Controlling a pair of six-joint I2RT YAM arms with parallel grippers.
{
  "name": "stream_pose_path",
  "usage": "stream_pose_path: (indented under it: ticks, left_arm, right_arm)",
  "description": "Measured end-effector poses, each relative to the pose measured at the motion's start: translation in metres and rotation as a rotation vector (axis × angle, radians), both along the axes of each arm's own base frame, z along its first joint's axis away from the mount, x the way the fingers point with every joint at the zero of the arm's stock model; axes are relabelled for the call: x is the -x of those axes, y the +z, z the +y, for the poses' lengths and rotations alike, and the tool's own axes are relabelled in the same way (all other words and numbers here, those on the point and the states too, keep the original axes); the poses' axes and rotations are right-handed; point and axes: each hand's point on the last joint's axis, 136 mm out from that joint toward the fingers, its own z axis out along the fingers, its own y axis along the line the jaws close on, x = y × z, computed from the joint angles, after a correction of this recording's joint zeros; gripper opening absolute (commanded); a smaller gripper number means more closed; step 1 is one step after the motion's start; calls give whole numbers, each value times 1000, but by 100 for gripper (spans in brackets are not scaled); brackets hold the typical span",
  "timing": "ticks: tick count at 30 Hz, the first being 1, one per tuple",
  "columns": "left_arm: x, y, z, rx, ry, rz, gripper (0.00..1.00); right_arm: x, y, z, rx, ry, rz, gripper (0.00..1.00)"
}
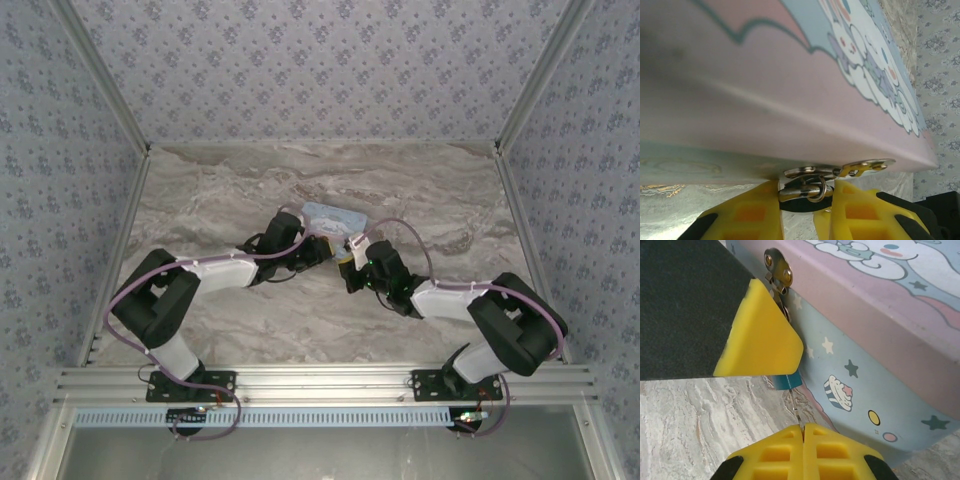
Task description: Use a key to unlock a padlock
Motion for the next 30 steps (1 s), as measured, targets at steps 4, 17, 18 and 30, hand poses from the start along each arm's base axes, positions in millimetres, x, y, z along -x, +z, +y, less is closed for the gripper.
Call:
stream_pose_path:
  ticks: [4, 17, 18, 30]
  left_arm:
    - [-1, 0, 1, 4, 13, 10, 15]
    - [-1, 0, 1, 15, 28, 26, 15]
    - [-2, 1, 1, 16, 28, 25, 15]
    - [-5, 6, -2, 34, 29, 10, 15]
  right_arm:
    - [0, -2, 2, -7, 9, 3, 0]
    - [-3, -8, 5, -49, 16, 37, 0]
    - [-4, -7, 5, -59, 17, 42, 0]
    - [-7, -2, 0, -158, 29, 115, 0]
